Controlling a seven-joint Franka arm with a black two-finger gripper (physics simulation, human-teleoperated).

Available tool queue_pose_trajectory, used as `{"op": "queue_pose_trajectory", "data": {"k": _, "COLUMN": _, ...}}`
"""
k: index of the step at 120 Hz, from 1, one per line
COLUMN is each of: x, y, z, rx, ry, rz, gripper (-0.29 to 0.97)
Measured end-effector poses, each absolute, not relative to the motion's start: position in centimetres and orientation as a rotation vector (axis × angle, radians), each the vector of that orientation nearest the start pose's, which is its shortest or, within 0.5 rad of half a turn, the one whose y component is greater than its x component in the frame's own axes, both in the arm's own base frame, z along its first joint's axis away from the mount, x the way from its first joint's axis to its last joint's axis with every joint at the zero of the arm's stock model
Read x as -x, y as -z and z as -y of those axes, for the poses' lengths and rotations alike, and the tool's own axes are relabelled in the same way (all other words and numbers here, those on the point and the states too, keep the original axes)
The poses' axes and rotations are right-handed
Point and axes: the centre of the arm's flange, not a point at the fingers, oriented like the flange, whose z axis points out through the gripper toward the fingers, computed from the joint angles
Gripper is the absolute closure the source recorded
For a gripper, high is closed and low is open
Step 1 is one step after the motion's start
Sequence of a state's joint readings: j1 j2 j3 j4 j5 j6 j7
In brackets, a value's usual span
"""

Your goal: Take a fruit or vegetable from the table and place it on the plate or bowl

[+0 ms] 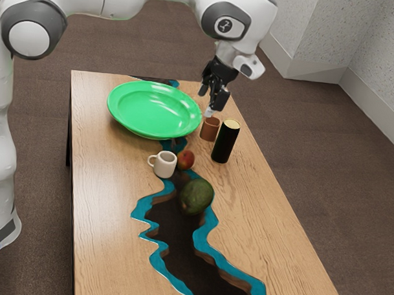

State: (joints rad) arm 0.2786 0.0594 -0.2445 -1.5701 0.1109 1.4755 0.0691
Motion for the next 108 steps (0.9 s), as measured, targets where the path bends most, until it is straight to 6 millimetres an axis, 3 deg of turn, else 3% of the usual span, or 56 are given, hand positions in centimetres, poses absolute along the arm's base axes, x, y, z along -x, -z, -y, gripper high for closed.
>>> {"op": "queue_pose_trajectory", "data": {"k": 32, "x": -57.7, "y": -60.4, "z": -2.0, "rx": 3.026, "ry": 0.058, "rz": -0.138, "gripper": 0.0}}
{"op": "queue_pose_trajectory", "data": {"k": 73, "x": -58.0, "y": -60.6, "z": -4.3, "rx": 3.075, "ry": 0.136, "rz": -0.055, "gripper": 0.0}}
{"op": "queue_pose_trajectory", "data": {"k": 108, "x": -59.0, "y": -59.9, "z": -1.4, "rx": 3.138, "ry": 0.151, "rz": -0.142, "gripper": 0.0}}
